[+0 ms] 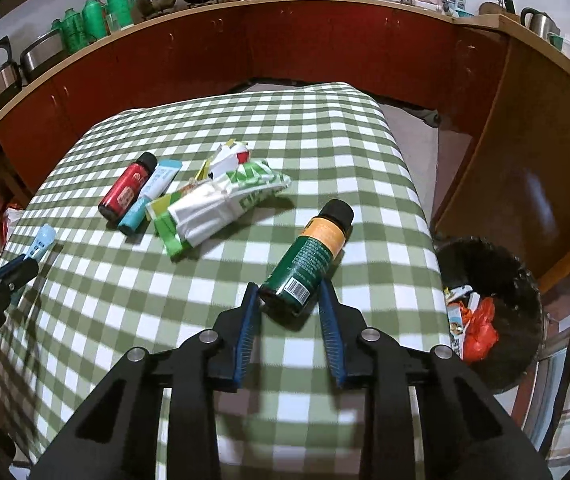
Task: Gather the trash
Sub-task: 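Grasp the green bottle with the right gripper and lift it, then carry the light-blue tube and green bottle over the black bin and release both, then move both tools back over the table toward the remaining trash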
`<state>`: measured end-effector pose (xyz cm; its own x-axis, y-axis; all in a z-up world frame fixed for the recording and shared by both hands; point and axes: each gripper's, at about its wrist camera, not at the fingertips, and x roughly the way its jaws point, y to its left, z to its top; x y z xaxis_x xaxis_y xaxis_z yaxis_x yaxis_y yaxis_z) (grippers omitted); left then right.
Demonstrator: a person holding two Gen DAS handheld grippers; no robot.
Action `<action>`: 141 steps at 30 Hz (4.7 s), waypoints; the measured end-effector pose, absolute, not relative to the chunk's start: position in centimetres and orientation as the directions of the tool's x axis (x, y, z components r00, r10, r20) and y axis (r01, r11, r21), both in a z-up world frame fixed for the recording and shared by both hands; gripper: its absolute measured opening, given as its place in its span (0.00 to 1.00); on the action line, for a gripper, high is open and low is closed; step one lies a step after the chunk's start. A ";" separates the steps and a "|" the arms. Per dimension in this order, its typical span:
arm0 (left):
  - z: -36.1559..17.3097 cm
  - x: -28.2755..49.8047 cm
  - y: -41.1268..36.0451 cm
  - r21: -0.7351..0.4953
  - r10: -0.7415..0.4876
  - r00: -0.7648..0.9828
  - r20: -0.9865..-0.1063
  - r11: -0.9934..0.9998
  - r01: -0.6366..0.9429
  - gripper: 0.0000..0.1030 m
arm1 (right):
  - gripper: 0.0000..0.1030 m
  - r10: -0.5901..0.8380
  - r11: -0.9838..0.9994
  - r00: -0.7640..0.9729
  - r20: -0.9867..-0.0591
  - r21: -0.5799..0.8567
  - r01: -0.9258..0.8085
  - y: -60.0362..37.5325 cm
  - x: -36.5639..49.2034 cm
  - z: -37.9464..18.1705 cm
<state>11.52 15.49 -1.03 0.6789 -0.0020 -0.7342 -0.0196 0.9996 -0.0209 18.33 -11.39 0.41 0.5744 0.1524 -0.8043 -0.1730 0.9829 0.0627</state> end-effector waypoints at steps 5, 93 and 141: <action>-1.0 11.5 15.3 -0.020 0.001 0.680 -0.733 1.000 -0.023 0.14 | 0.48 0.145 0.987 0.590 -0.795 0.074 -0.143 -12.0 18.3 0.8; -0.9 18.4 -22.1 0.018 -0.244 0.657 -0.714 0.931 0.365 0.42 | 0.38 -0.027 0.985 0.765 -0.643 0.115 0.131 -37.9 16.0 -0.4; 0.9 10.1 13.0 0.015 0.097 0.704 -0.704 0.992 -0.122 0.52 | 0.62 0.212 0.977 0.691 -0.691 0.173 -0.128 -9.2 19.7 3.0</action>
<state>10.09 12.99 0.94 0.7040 0.0971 -0.7036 -0.1216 0.9925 0.0153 19.68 -9.18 2.98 0.6908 0.2124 -0.6912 -0.1276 0.9767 0.1726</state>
